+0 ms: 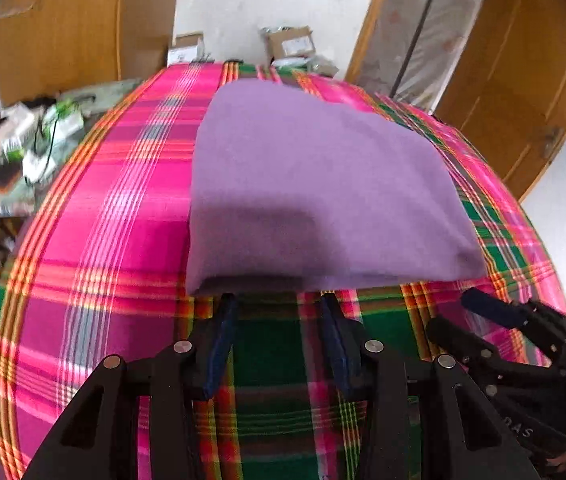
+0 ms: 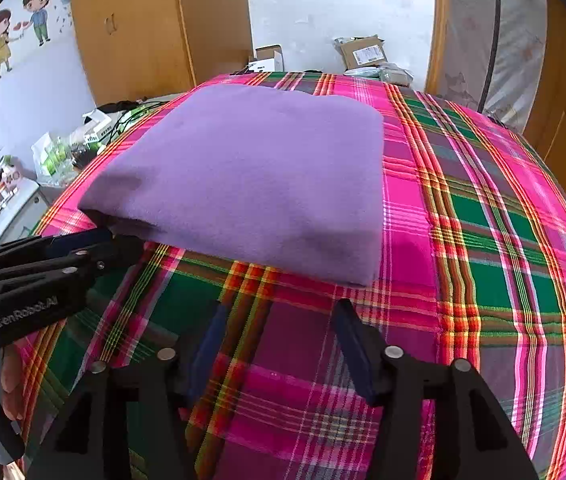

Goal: Fold clothes

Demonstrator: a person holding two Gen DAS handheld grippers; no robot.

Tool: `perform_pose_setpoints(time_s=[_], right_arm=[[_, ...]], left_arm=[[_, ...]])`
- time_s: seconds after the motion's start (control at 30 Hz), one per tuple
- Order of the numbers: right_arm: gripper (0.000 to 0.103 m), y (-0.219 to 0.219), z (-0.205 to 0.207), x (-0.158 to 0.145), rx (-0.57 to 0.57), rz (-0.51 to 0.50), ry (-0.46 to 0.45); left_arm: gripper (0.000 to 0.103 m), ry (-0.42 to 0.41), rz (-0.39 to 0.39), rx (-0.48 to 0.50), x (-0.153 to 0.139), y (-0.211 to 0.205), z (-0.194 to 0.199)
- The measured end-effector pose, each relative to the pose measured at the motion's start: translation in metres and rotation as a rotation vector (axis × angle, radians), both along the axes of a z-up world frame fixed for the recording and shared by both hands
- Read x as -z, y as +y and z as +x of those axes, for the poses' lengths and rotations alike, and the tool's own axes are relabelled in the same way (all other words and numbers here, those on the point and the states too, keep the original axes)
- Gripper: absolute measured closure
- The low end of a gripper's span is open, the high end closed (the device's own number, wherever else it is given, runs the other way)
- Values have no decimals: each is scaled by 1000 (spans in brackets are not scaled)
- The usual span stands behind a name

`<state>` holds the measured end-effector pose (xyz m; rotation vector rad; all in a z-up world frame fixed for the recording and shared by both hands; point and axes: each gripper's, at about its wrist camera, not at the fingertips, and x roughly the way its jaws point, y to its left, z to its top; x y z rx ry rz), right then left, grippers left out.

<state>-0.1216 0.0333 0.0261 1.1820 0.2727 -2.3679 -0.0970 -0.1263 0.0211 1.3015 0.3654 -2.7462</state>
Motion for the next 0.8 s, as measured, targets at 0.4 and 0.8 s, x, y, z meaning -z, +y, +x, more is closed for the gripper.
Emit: perform_pose_setpoints(time_s=[0.4,0.8], right_arm=[[42,-10,-7,0,49,59,-21],[38,-6,-2,5,124,33,32]], left_arm=[[59,36,-39,-29,3,7,-5],[58,35,-53,-31,4,8,-5]])
